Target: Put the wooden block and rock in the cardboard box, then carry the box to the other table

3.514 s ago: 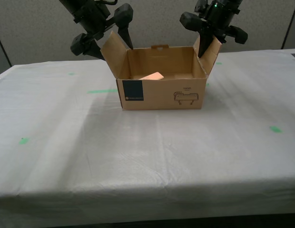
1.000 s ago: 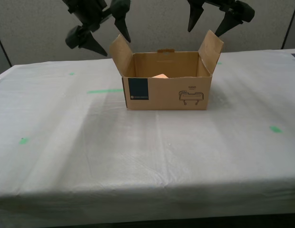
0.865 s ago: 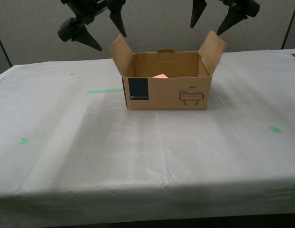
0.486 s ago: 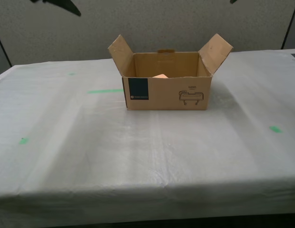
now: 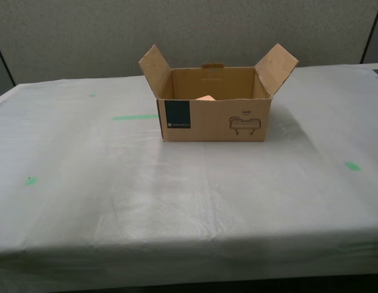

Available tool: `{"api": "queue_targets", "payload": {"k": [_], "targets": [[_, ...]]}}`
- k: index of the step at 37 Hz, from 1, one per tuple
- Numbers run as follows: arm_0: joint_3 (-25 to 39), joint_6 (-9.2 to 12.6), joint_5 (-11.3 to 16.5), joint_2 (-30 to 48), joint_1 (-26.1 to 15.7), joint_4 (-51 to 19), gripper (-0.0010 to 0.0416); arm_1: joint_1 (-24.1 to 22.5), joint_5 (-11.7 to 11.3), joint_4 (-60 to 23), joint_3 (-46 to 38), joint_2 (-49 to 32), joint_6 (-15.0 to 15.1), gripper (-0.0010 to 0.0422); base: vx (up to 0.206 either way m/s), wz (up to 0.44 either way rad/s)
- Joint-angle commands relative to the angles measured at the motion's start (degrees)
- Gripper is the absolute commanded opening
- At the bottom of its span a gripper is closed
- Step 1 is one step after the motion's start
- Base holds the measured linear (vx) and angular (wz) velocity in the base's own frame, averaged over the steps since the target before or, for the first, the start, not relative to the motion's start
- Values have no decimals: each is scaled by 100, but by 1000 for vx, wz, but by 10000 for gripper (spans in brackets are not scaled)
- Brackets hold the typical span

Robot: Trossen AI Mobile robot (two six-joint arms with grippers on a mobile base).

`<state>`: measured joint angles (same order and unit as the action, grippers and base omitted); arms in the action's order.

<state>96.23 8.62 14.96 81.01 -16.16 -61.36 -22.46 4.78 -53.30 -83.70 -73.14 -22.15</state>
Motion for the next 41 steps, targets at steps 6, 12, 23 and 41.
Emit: {"api": "queue_targets", "payload": {"k": [6, 12, 23, 41], "targets": [[-1399, 63, -28, -1043, -7, 529, 396, -192, -129, 13, 586, 553, -127, 375, 0, 0], [-2448, 153, -28, -1720, -9, 785, 396, -446, -138, 282, 1281, 890, -282, 375, 0, 0], [-3775, 181, -28, -2472, -11, 1204, 396, -892, -138, 1615, 2918, 1379, -833, 375, 0, 0], [-4638, 190, -24, -2673, -13, 1537, 396, -927, -140, 2623, 3775, 1388, -745, 375, 0, 0]]}}
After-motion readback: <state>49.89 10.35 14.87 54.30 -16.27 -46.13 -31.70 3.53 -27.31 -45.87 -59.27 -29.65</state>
